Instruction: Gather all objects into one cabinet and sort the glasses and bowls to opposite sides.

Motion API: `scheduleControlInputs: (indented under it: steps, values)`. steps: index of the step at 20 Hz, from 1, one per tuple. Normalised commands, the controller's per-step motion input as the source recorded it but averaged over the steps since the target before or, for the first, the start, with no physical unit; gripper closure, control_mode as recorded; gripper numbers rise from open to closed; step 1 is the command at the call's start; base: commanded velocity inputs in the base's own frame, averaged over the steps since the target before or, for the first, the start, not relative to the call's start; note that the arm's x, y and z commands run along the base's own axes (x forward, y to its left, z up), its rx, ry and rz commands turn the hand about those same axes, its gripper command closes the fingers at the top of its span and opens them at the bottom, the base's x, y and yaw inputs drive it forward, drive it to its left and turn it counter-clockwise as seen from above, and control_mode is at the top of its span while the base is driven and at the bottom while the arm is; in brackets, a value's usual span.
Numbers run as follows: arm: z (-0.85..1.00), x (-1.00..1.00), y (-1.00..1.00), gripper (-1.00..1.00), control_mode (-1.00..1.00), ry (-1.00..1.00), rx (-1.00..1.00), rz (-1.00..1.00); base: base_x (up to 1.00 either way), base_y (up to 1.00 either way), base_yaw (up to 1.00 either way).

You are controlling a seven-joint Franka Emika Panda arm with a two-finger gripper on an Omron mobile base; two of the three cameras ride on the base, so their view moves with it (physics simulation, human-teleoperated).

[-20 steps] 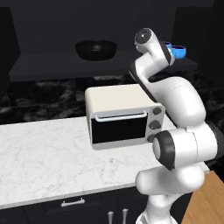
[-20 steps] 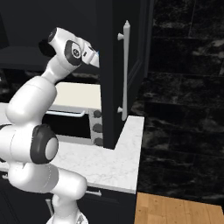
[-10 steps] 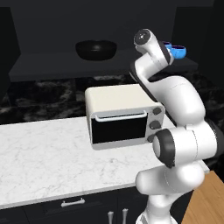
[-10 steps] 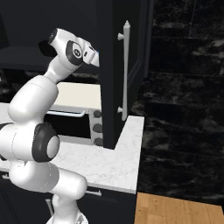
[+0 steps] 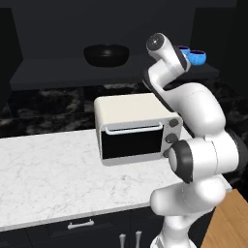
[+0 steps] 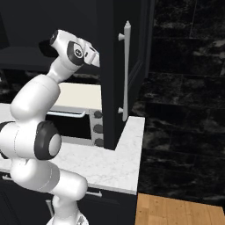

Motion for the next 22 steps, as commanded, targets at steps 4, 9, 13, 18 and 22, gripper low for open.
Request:
scheduleControlInputs:
  steps: [4, 9, 13, 18, 22]
  values:
    - [-0.22, 0.34, -0.02, 1.0, -1.0, 0.0, 0.0, 0.0, 0.0, 0.0, 0.0]
    - [-0.19, 0.38, -0.04, 1.0, -1.0, 0.0, 0.0, 0.0, 0.0, 0.0, 0.0]
    - [-0.12, 0.17, 0.0, 1.0, -1.0, 0.0, 0.0, 0.0, 0.0, 0.0, 0.0]
    - [-0.03, 0.08, 0.0, -1.0, -1.0, 0.0, 0.0, 0.0, 0.0, 0.0, 0.0]
    - [0.0, 0.0, 0.0, -1.0, -1.0, 0.0, 0.0, 0.0, 0.0, 0.0, 0.0]
